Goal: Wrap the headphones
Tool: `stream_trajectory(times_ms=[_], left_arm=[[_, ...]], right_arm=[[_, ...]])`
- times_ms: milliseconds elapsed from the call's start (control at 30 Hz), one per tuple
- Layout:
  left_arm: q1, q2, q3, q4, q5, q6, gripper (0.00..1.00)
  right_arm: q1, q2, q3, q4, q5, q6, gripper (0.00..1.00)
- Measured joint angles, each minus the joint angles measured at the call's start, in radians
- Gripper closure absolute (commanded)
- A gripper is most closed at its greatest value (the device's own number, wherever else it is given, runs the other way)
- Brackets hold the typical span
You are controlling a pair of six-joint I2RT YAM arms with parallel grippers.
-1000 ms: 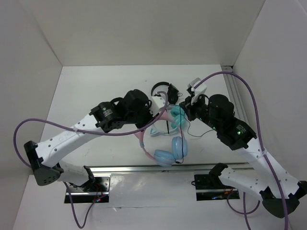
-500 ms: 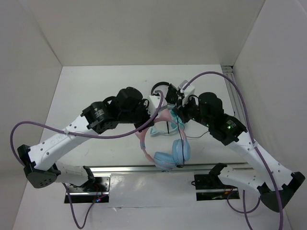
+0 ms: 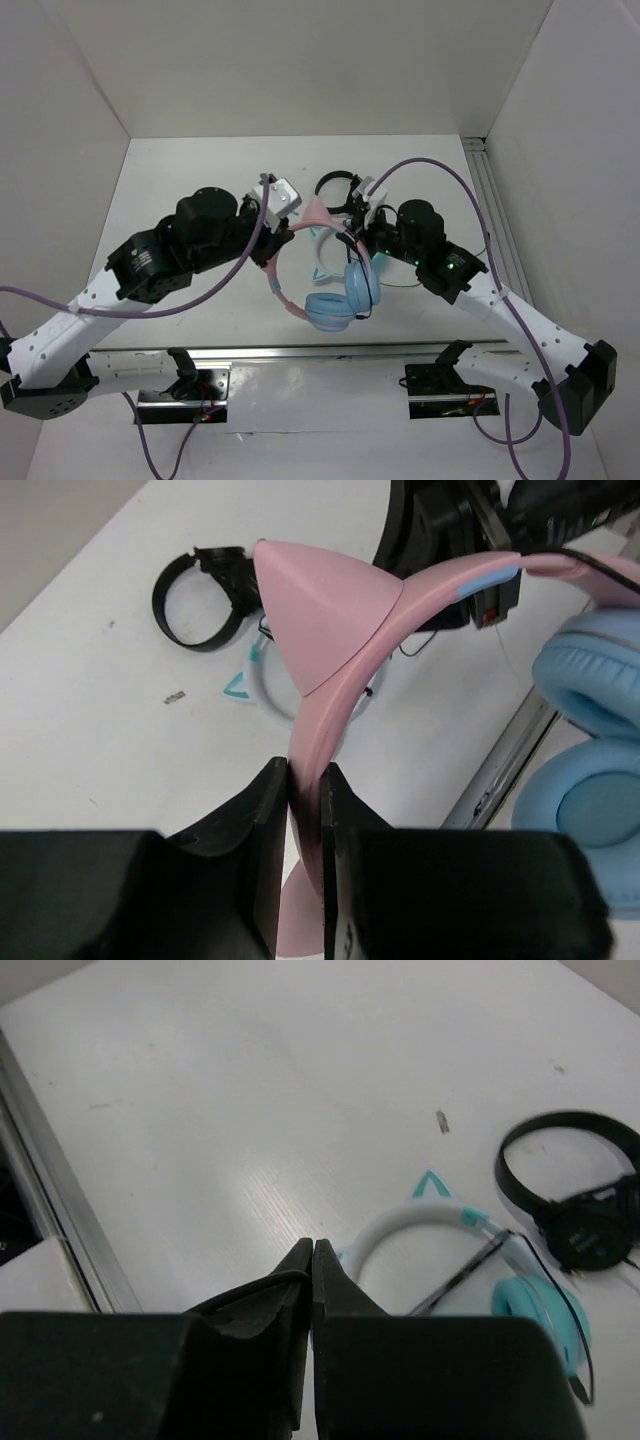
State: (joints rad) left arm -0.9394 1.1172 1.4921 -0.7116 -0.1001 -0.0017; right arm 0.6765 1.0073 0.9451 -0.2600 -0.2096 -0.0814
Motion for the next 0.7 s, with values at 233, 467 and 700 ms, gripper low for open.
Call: stream_trajectory(times_ms=[233,467,700], left_arm=[[-0.008,-0.072,0.006,0.089,-0.042,-0.114,1.0],[-0.011,-0.118,0.006,0.184,-0.11,-0.237,1.0],[-0.013,-0.126,0.007,0.217,-0.366,-0.365,1.0]], right_arm=[[-0.001,0.093,-0.138,0.415,-0.175,0.105,0.55],[-0.003,0.311,-0.23,0.792,-0.309,0.238,0.49],[0.0,0.476,-0.312,1.104,-0.352,0.356,0.8]])
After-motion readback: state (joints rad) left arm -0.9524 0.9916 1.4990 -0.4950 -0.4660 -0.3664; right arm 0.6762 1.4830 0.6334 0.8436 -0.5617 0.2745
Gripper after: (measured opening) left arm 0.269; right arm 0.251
